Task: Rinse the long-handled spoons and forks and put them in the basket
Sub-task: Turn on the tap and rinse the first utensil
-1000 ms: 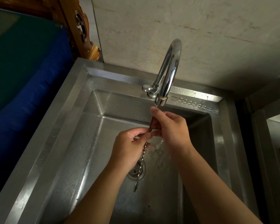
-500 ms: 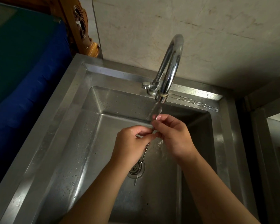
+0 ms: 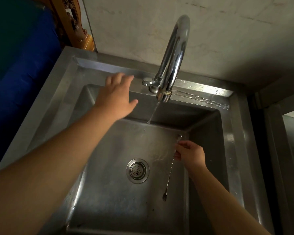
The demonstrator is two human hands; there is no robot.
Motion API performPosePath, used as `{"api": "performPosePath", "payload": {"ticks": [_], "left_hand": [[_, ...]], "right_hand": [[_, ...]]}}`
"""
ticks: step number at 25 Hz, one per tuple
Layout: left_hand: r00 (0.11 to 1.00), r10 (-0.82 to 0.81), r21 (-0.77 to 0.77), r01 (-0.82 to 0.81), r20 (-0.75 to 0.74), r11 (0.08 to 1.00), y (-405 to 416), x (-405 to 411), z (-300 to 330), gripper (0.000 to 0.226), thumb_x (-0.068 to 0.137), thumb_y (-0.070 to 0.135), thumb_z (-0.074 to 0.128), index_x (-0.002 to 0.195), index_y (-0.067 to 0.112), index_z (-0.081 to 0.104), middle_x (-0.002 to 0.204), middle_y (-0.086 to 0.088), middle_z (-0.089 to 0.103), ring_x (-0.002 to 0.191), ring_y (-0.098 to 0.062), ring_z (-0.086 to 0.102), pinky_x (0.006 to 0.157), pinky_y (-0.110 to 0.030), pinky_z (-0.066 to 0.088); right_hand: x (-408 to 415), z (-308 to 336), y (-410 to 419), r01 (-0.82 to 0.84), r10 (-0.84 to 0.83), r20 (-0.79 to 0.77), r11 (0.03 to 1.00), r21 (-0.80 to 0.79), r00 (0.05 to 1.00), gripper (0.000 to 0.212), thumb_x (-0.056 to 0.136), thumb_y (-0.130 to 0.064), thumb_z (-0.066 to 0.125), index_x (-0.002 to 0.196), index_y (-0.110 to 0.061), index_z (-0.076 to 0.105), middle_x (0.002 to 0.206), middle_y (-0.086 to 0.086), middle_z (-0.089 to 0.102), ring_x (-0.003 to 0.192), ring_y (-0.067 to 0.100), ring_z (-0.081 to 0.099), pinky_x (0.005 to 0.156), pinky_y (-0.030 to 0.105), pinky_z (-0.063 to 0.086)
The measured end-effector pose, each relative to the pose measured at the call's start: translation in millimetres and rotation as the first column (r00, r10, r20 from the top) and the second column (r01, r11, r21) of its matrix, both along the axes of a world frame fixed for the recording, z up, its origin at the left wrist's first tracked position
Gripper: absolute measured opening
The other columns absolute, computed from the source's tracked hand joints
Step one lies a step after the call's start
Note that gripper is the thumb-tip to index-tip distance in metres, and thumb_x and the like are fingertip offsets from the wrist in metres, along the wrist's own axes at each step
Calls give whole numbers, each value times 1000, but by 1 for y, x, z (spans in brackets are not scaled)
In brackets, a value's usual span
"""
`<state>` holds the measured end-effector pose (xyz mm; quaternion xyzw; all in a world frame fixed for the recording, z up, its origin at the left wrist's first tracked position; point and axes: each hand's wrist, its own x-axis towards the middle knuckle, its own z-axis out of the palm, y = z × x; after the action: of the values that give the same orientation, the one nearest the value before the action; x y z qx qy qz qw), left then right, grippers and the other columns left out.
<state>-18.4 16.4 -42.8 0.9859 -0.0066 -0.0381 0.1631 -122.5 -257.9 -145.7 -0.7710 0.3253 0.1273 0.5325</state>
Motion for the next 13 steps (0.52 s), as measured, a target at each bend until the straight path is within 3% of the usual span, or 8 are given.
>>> {"api": "performPosePath", "payload": {"ticks": [2,5,9,11,13], "left_hand": [[997,-22,109,31,-77,994,6,17,-5,90,90,48,74,162,23,27,169,-10,27,154,-36,24,115,-61,40],[979,-44,200,84,-198,976,9,27,-21,91,90,55,70,164,25,24,171,-5,25,155,-35,24,118,-63,34],[980,-60,231,105,-190,967,14,23,-42,96,87,56,73,164,23,25,175,-5,19,158,-35,19,121,-62,30],[978,-59,198,99,-202,975,16,19,-48,104,86,55,75,166,24,16,177,-3,10,161,-35,7,125,-62,24],[983,-51,198,86,-176,976,15,14,-54,108,86,53,76,167,26,10,178,-3,5,162,-35,1,127,-62,19]], "right_hand": [[-5,-27,-6,-31,23,-84,995,-93,996,15,82,-9,80,74,-21,75,77,11,76,73,32,74,79,48,64],[-11,-69,-7,-40,16,-205,993,-114,979,23,83,-4,78,68,-20,70,84,21,75,81,40,73,84,53,62],[-12,-116,-6,-126,83,-305,984,-124,949,4,87,-6,75,83,-6,76,81,17,68,73,27,63,81,47,60],[-12,-133,-2,-188,132,-339,972,-140,932,4,89,-10,74,92,-9,77,85,14,69,79,27,64,83,43,59],[-12,-147,1,-177,116,-306,968,-178,945,1,87,-9,77,87,-10,76,87,18,71,78,27,64,76,39,55]]}}
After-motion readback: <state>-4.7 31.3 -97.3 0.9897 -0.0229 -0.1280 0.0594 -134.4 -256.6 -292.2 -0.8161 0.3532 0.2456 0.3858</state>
